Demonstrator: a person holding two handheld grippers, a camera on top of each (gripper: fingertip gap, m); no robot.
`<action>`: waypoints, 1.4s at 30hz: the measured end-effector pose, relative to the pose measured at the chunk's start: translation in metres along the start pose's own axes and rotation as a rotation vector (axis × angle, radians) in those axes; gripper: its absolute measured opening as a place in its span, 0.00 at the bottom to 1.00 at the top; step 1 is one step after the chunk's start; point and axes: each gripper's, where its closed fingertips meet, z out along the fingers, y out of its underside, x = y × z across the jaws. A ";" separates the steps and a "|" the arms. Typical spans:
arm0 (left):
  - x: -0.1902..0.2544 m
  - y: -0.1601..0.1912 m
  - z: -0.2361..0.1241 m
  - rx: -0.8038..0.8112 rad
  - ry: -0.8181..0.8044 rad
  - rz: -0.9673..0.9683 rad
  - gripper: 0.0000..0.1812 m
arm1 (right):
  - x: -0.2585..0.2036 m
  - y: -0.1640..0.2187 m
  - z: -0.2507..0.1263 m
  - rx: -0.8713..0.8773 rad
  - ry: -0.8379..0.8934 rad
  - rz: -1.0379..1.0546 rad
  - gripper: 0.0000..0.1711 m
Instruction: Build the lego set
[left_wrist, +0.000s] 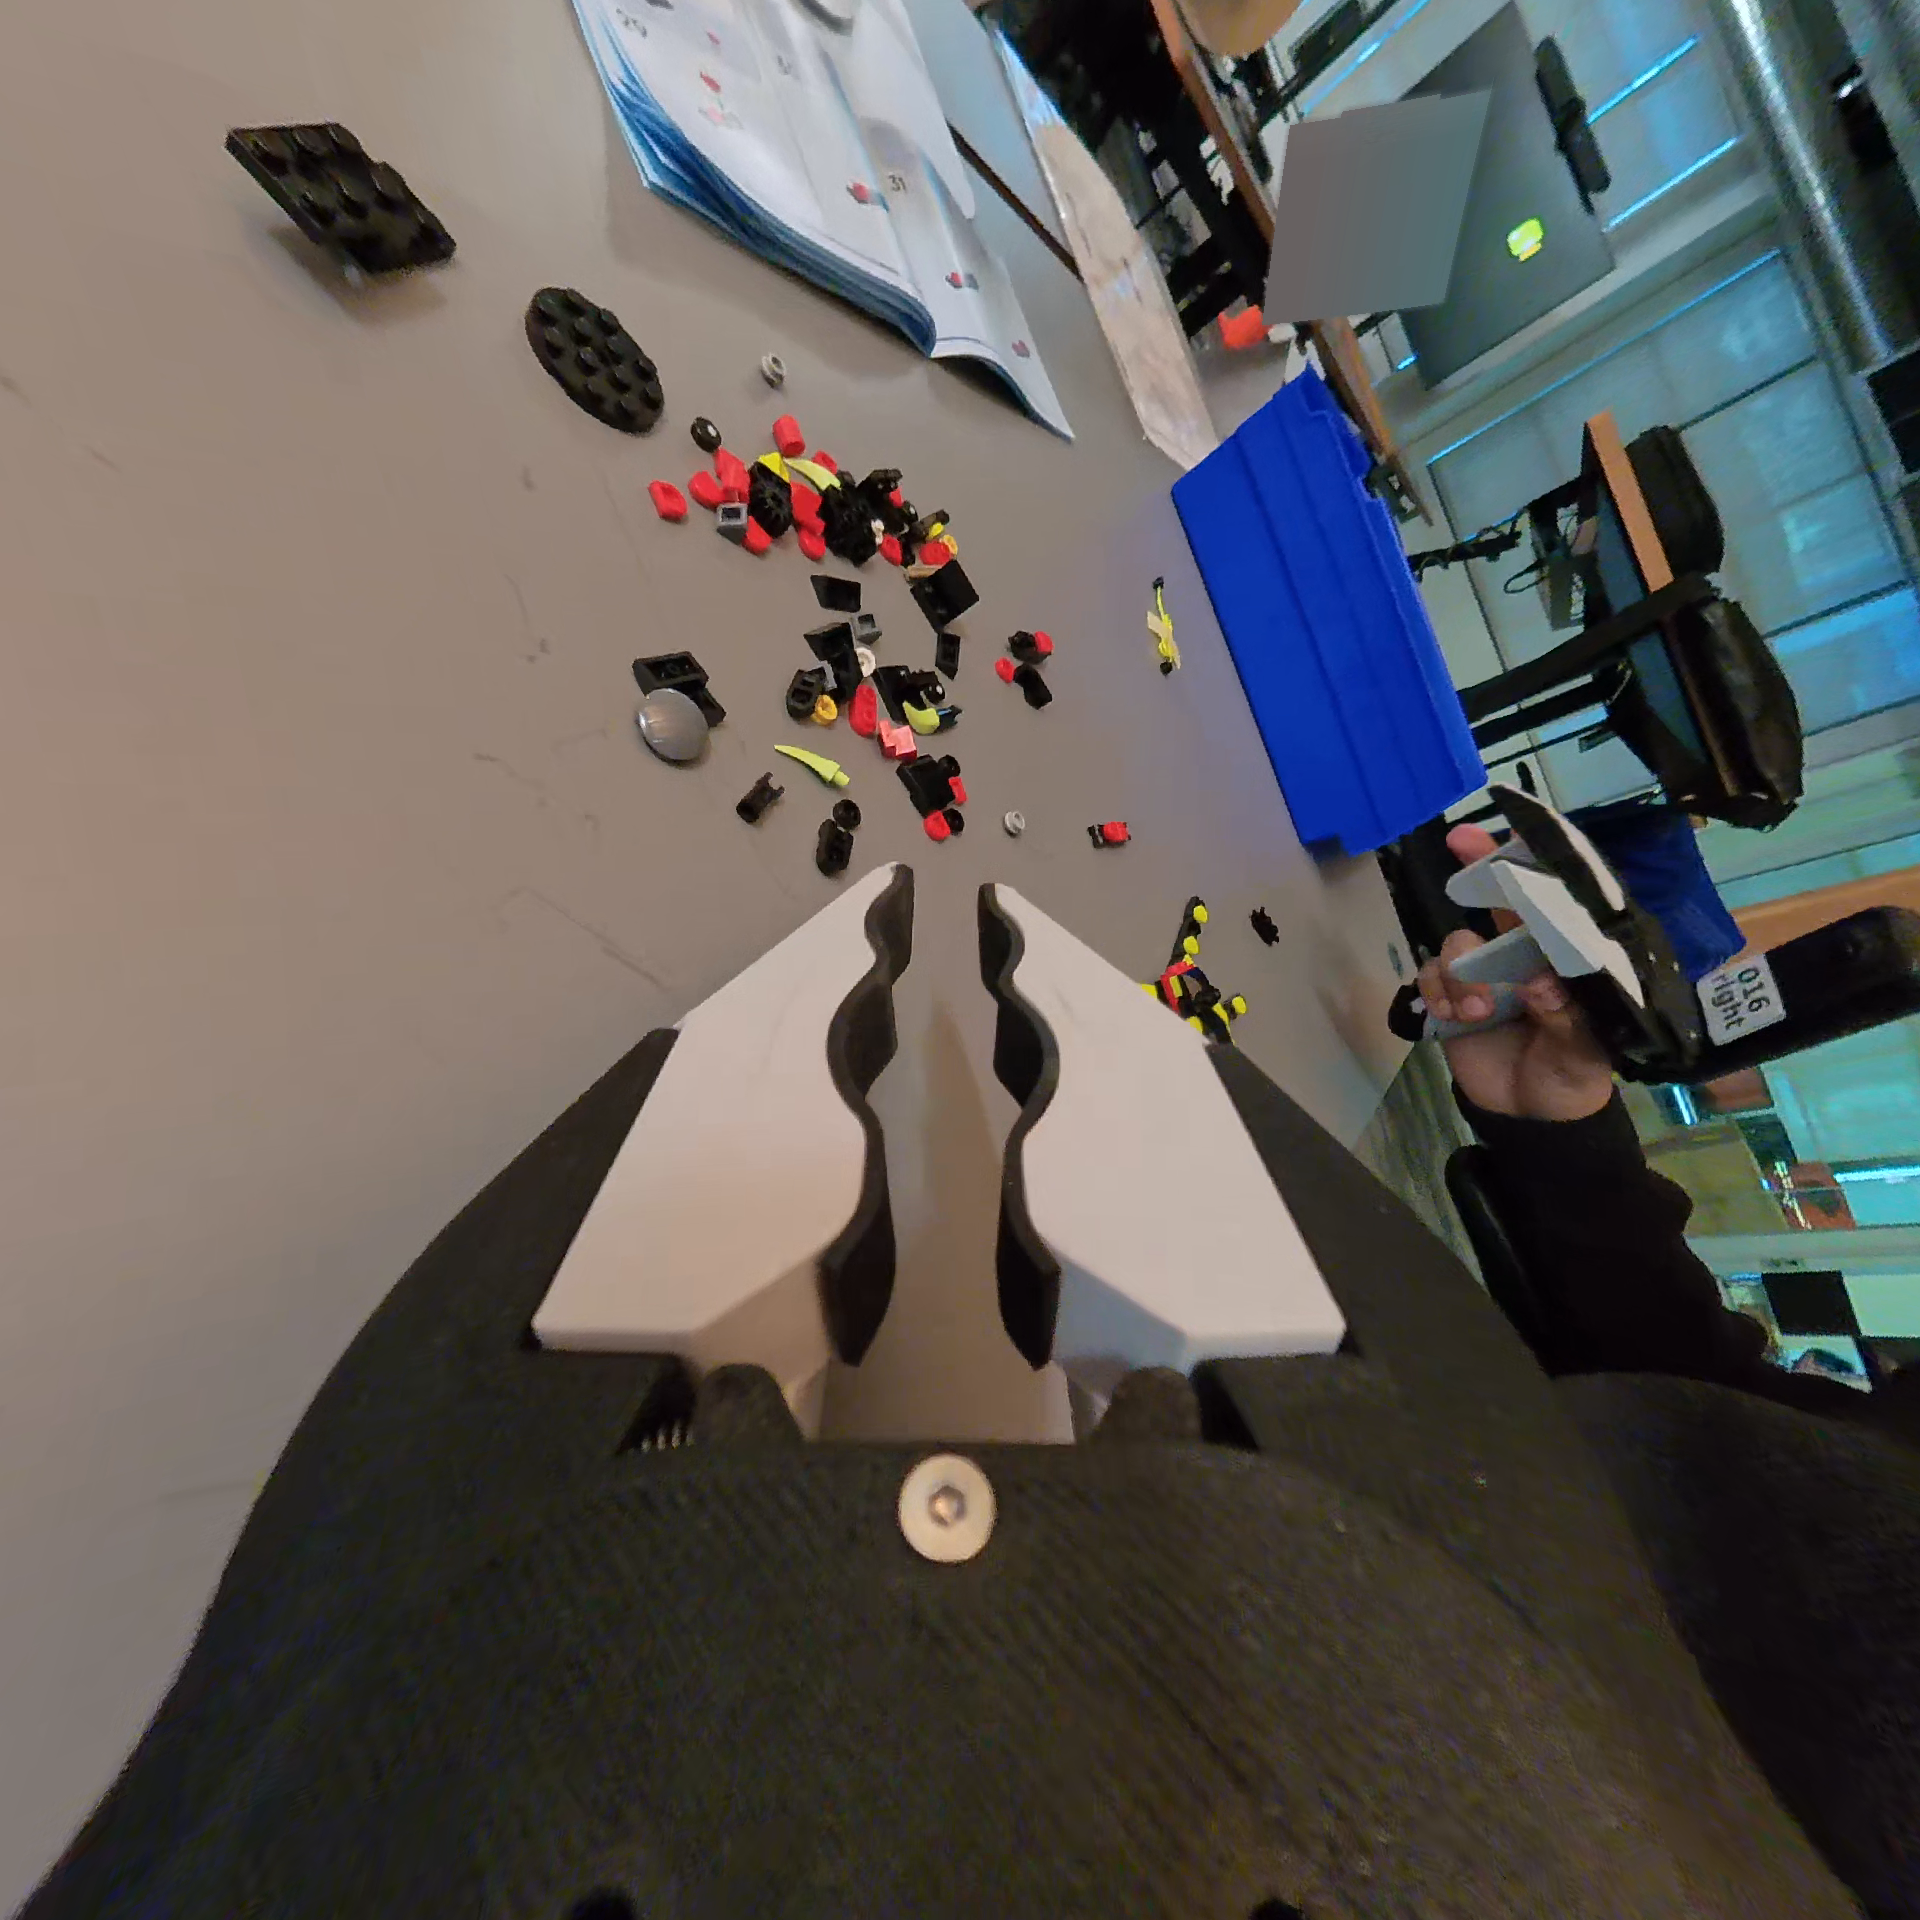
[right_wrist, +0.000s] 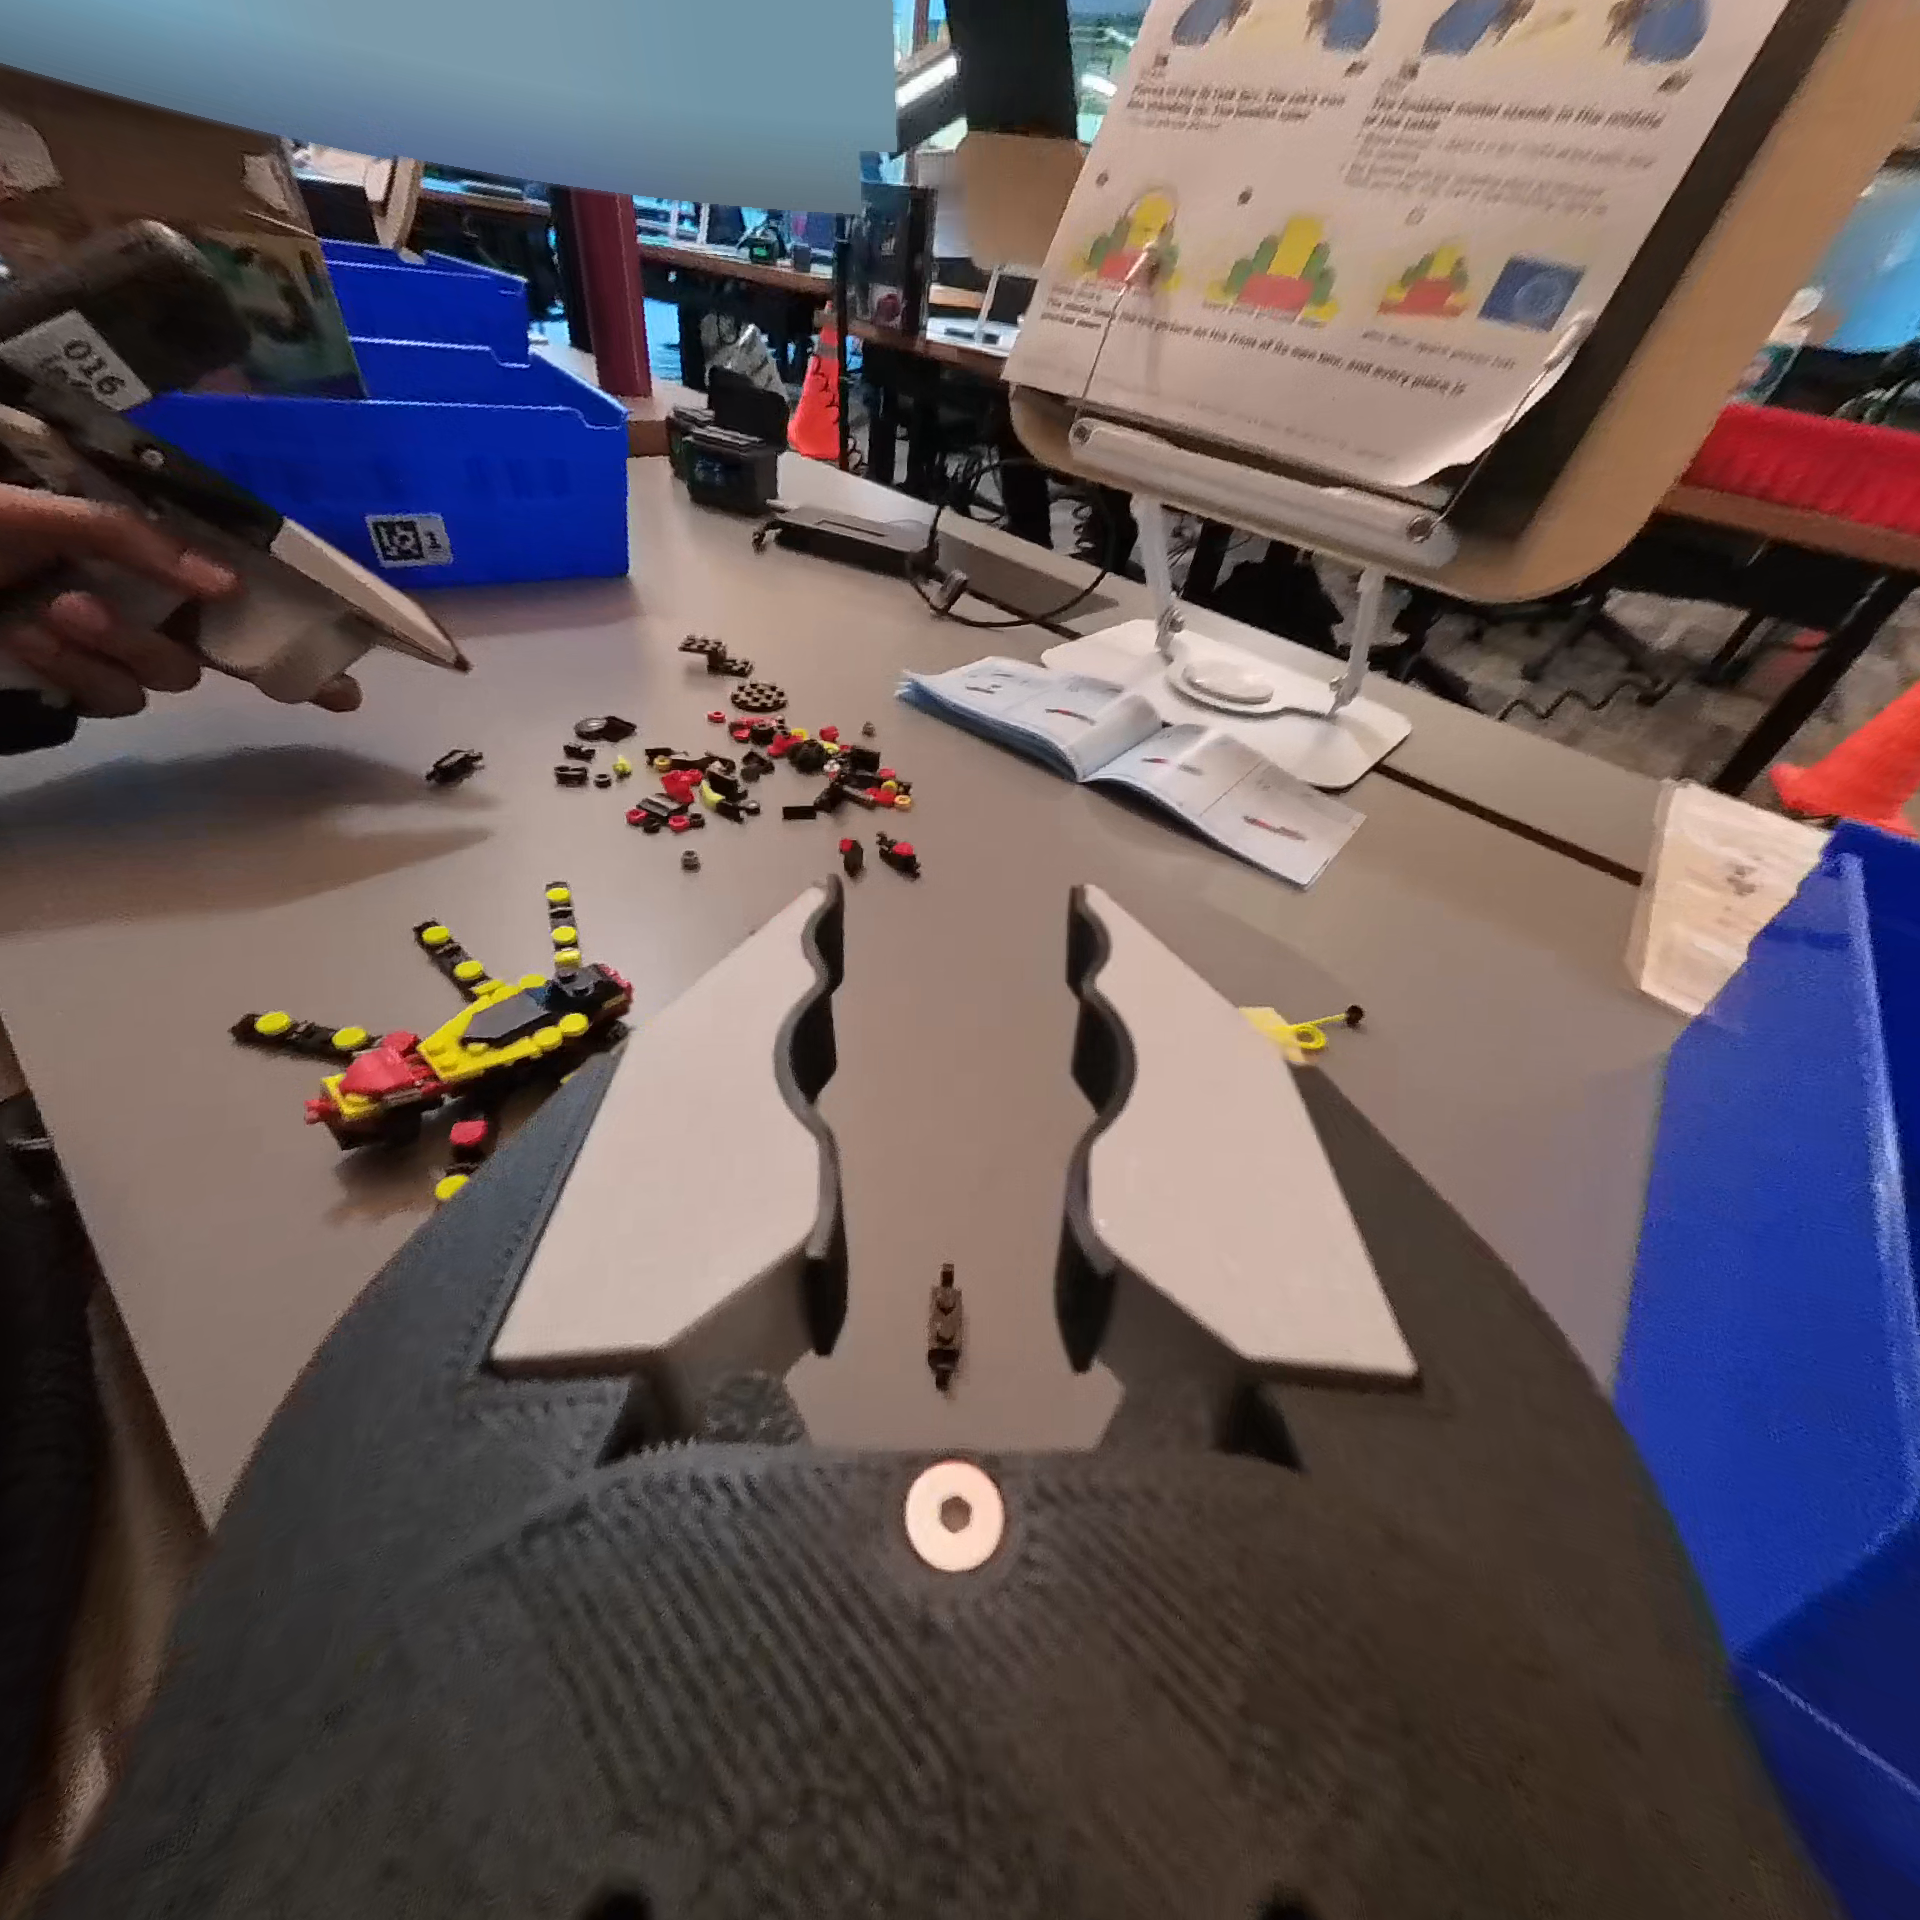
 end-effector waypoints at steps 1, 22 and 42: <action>0.000 -0.001 0.000 0.008 0.003 -0.006 0.06 | 0.003 0.000 0.000 -0.002 0.025 -0.029 0.25; 0.006 -0.020 -0.006 0.136 -0.275 0.514 0.34 | -0.004 0.041 0.010 -0.158 0.024 -0.045 0.34; 0.009 -0.032 -0.016 0.292 -0.436 0.653 0.20 | -0.007 0.033 0.015 -0.120 0.014 0.076 0.53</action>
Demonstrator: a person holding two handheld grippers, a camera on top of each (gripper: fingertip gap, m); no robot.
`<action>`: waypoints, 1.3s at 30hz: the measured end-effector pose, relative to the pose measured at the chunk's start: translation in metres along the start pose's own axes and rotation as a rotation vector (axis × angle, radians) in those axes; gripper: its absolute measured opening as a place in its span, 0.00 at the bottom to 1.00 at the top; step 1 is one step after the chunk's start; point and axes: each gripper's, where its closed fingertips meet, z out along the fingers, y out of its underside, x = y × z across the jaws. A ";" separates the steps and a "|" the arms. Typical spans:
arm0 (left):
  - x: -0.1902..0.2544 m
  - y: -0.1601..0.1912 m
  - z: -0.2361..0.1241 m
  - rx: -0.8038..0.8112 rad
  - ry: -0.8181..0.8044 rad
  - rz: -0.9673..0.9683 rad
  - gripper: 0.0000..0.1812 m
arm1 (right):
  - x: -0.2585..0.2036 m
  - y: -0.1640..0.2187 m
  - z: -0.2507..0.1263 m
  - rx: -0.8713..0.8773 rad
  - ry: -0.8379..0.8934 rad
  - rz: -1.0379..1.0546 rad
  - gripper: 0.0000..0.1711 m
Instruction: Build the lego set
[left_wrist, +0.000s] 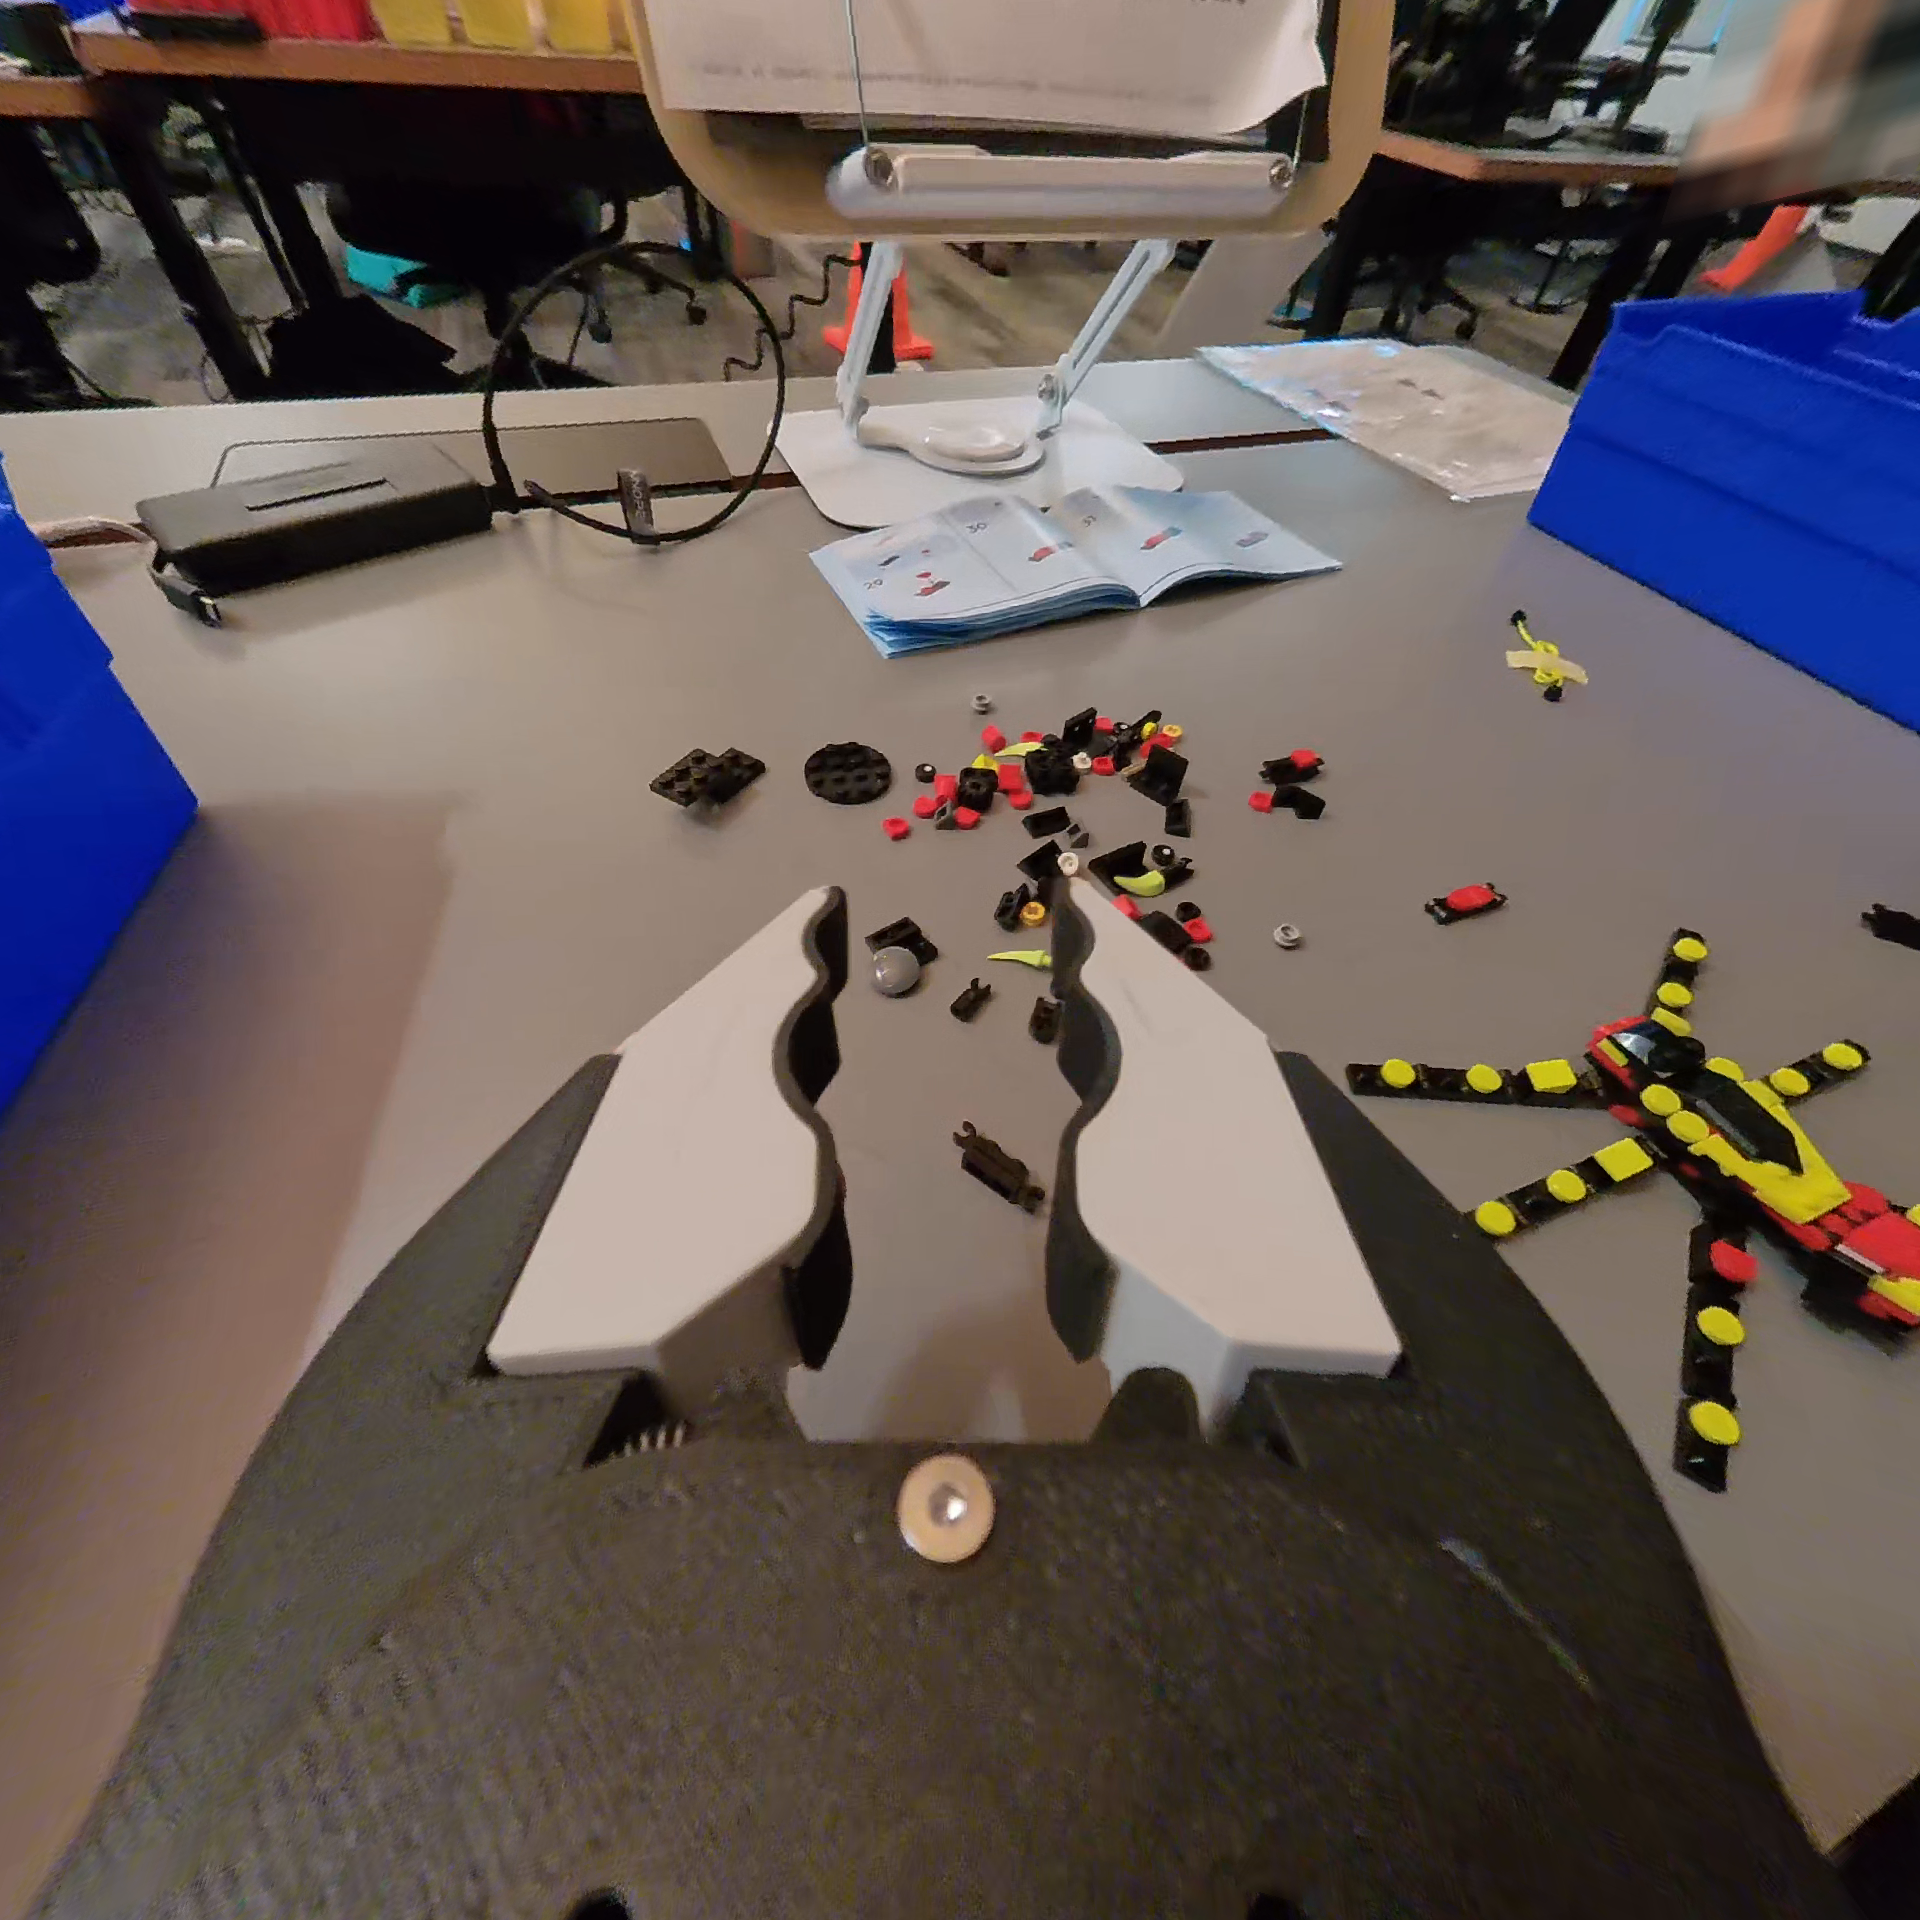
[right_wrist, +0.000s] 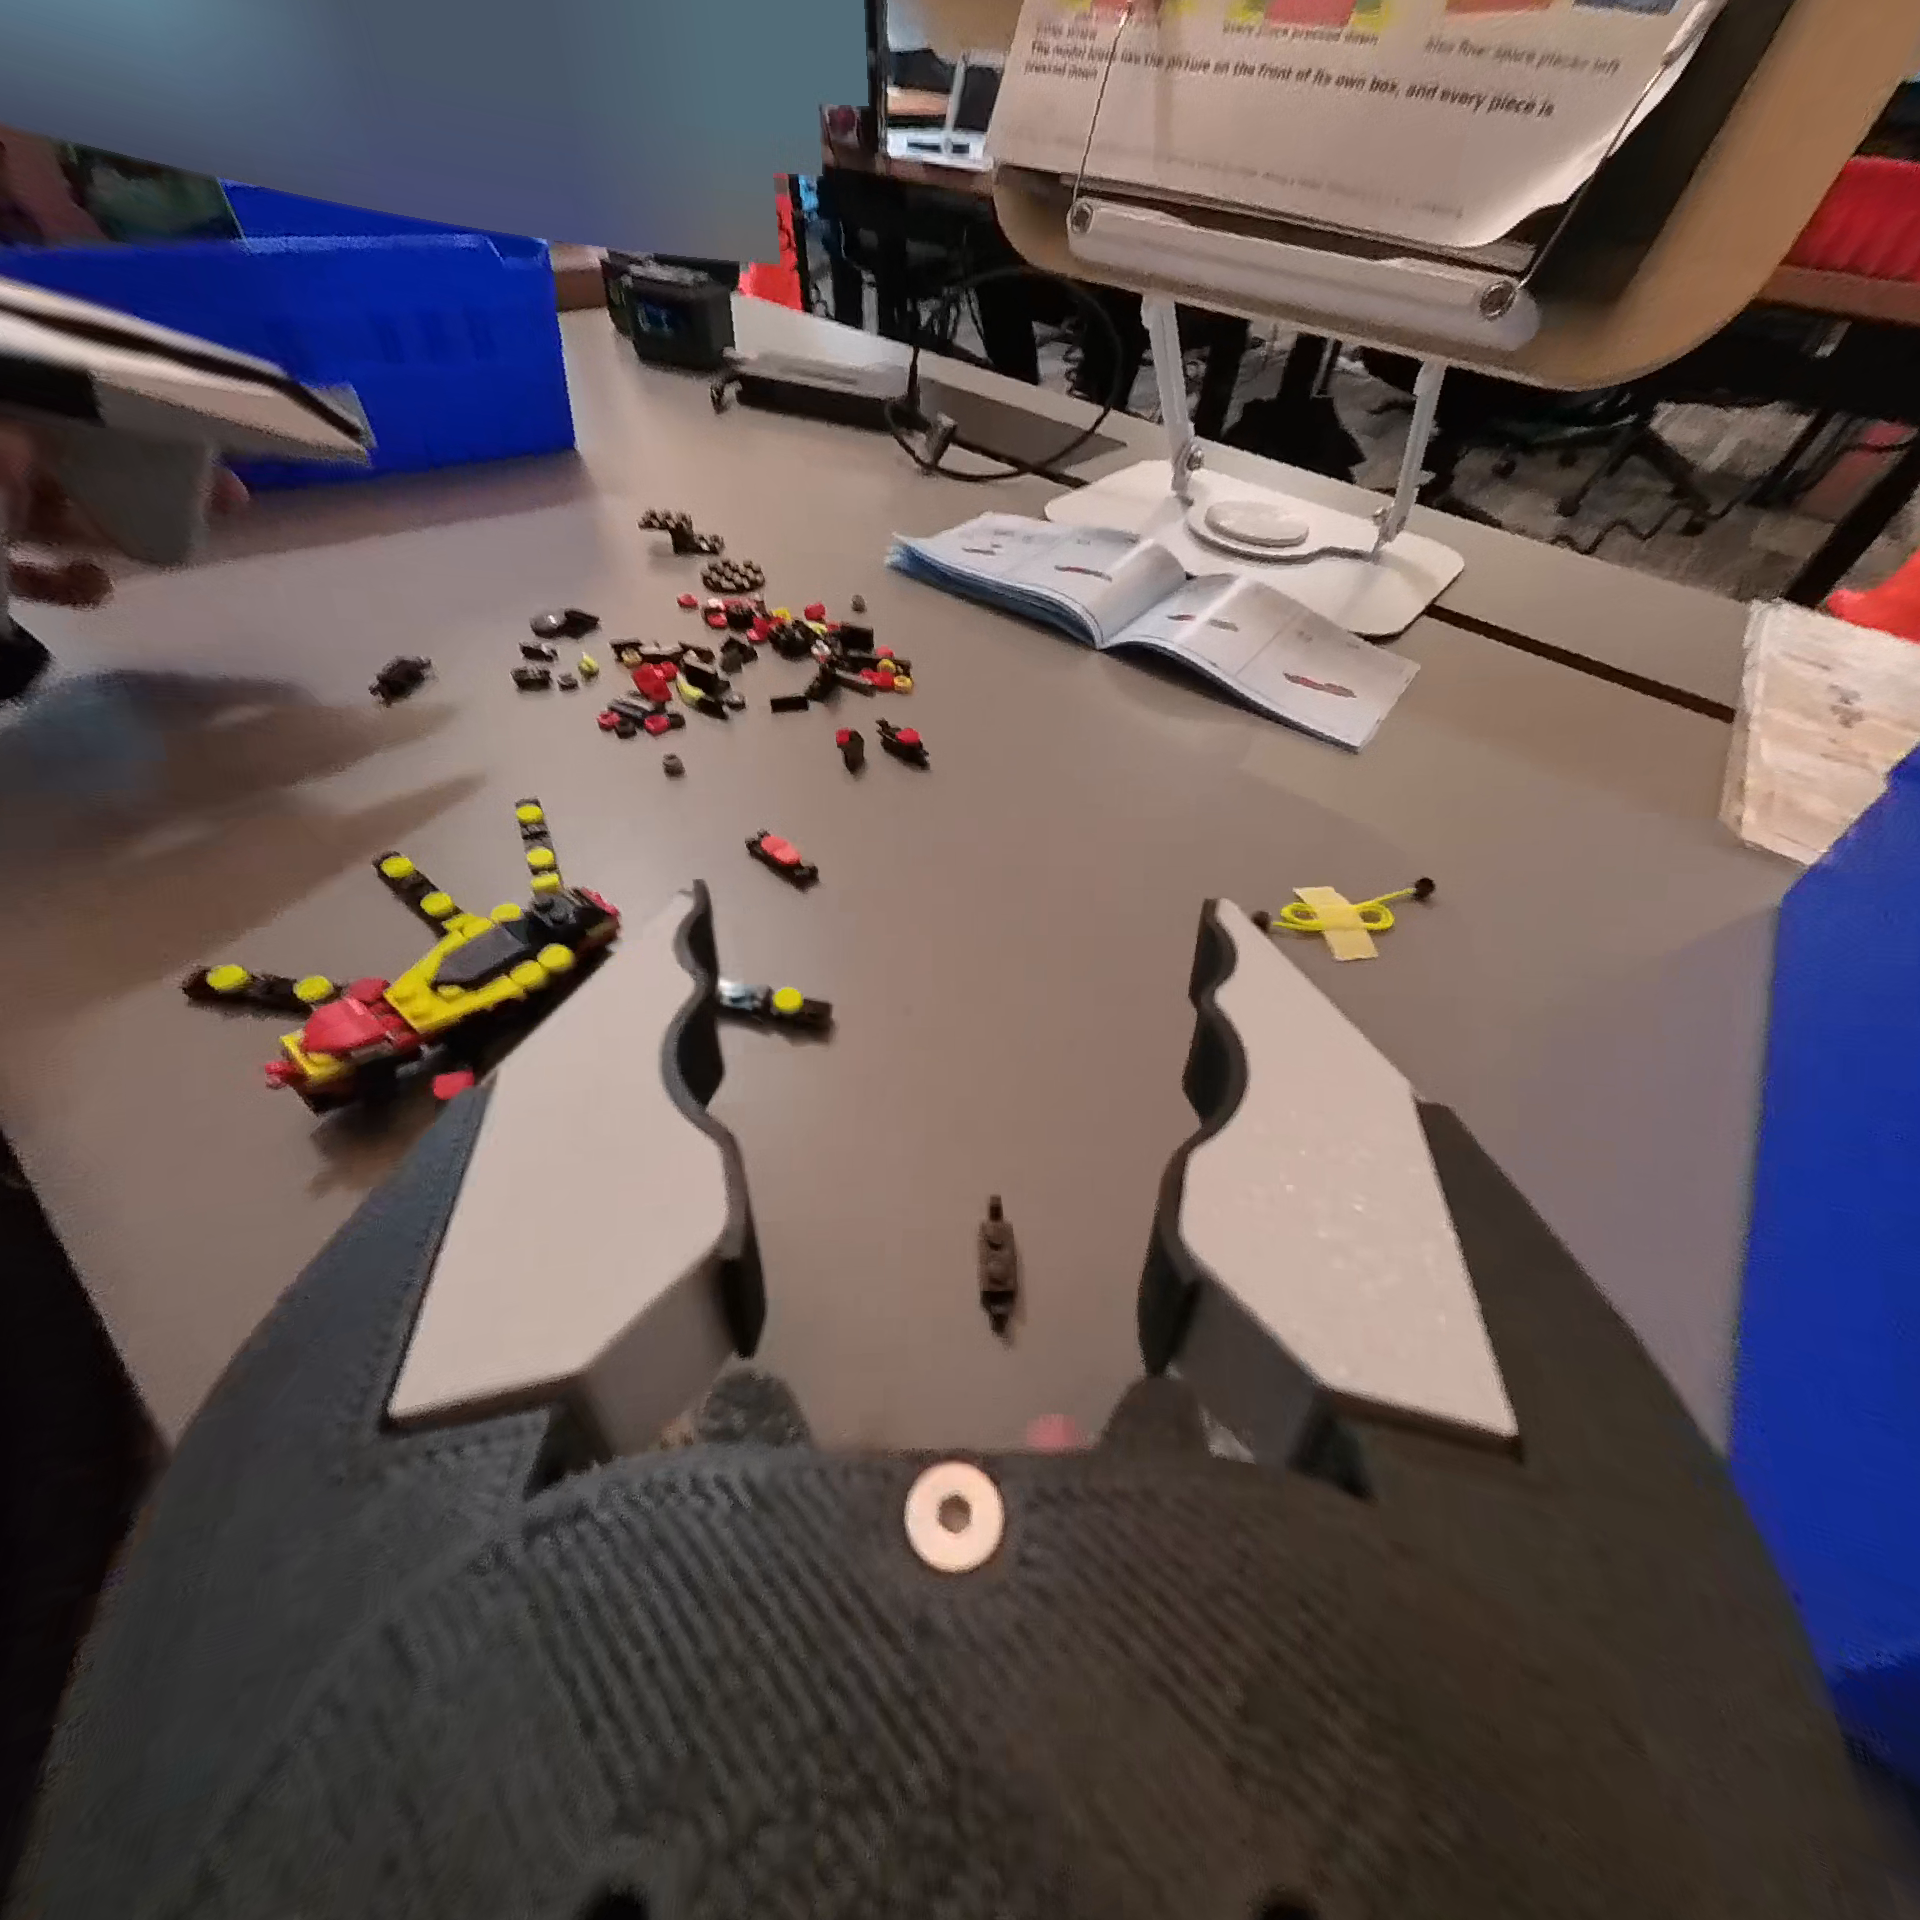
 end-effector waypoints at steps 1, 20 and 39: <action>-0.003 0.000 0.000 0.002 -0.016 0.003 0.15 | -0.002 -0.002 0.000 0.008 -0.017 0.034 0.54; 0.033 0.002 -0.002 -0.073 0.219 -0.217 0.46 | 0.000 0.014 0.003 -0.110 0.033 -0.079 0.51; 0.053 0.011 0.000 -0.076 0.241 -0.035 0.33 | 0.009 0.092 -0.013 -0.513 -0.070 0.081 0.18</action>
